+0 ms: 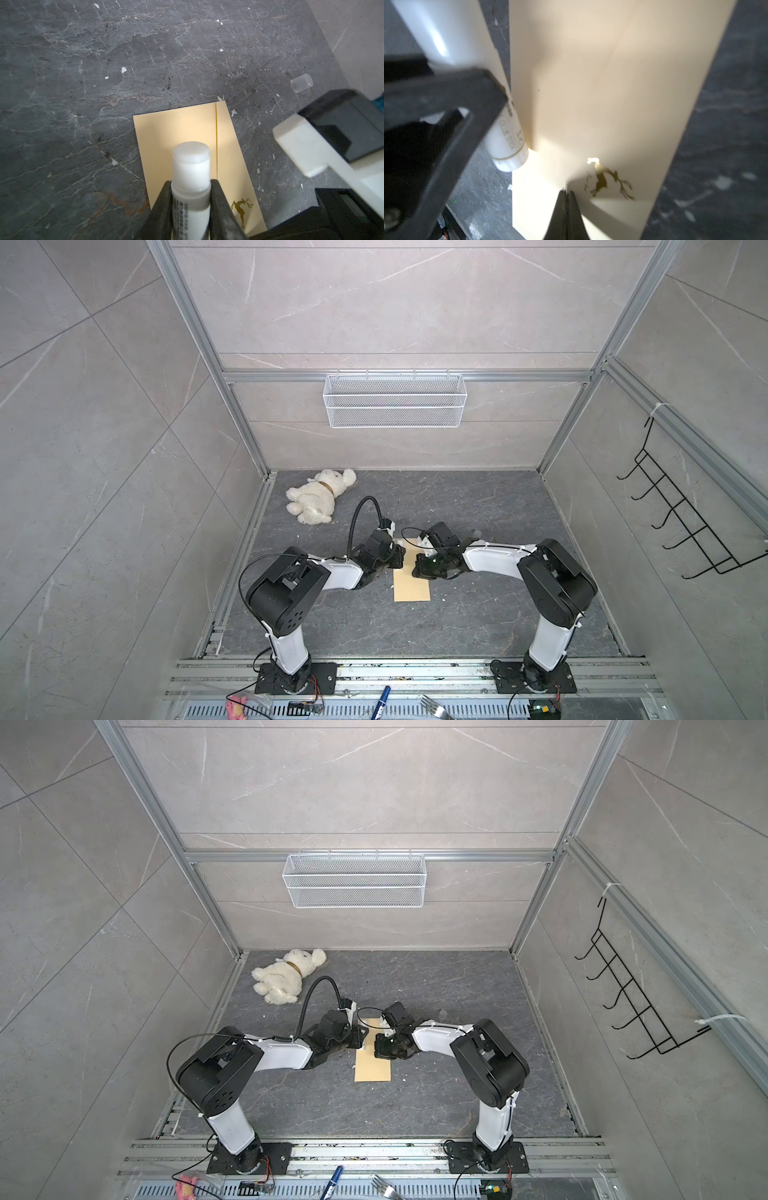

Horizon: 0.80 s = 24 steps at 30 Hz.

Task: Place the letter into the envelope and seal it
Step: 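Press the right gripper tips along the folded flap to seal it, then raise the right gripper while the left gripper lifts the white glue stick toward it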

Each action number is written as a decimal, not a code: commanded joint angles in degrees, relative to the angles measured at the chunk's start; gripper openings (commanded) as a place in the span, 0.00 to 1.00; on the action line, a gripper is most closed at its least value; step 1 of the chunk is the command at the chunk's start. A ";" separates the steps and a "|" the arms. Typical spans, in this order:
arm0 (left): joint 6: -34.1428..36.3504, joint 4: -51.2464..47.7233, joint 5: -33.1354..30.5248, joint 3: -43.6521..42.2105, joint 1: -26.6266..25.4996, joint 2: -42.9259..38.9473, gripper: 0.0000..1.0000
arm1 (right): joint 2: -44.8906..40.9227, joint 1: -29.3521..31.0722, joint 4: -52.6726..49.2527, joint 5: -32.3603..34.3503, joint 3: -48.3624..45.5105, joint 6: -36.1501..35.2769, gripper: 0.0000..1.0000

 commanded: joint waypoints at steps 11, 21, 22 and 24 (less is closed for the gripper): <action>0.33 -1.11 -0.82 1.07 -0.18 -1.98 0.00 | -4.80 -0.19 -3.47 2.65 -3.12 0.54 0.00; 5.32 -7.99 2.43 7.79 0.15 -16.13 0.00 | -26.29 -0.36 -0.97 11.18 -2.01 -3.58 0.37; 5.58 -8.42 3.30 8.50 0.16 -17.49 0.00 | -27.94 -0.43 -1.07 11.54 -1.93 -4.02 0.39; 5.52 -8.32 5.52 9.27 0.69 -20.03 0.00 | -30.92 -0.60 -1.40 11.76 -1.61 -4.82 0.41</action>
